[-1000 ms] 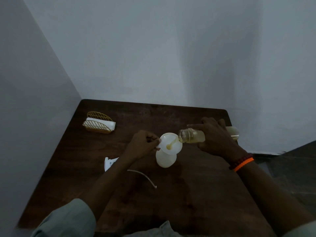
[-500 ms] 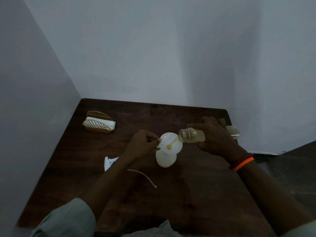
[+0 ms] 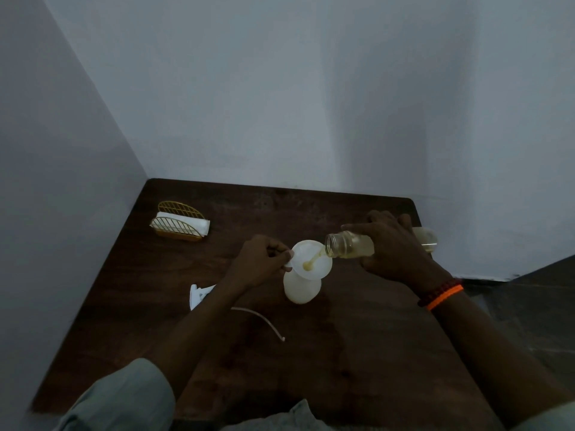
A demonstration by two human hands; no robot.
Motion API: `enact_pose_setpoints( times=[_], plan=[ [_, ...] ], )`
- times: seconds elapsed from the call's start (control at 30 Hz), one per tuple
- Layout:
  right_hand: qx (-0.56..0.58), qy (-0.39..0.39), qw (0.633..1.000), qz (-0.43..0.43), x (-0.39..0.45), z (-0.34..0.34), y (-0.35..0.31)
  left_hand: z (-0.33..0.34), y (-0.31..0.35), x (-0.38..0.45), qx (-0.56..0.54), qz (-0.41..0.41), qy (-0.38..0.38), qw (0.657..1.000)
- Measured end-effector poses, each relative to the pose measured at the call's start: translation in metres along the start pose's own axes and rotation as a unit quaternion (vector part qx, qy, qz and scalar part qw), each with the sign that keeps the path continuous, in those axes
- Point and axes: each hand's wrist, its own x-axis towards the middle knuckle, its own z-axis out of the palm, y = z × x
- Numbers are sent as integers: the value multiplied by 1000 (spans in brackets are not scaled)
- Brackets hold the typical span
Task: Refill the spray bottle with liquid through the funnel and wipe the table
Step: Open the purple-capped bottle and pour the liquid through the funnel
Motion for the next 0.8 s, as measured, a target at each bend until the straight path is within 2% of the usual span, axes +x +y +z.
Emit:
enact_pose_setpoints(
  times=[0.8],
  plan=[
    [-16, 5, 1000, -3, -1, -3, -1, 0, 4, -2, 14, 10, 7, 1000]
  ],
)
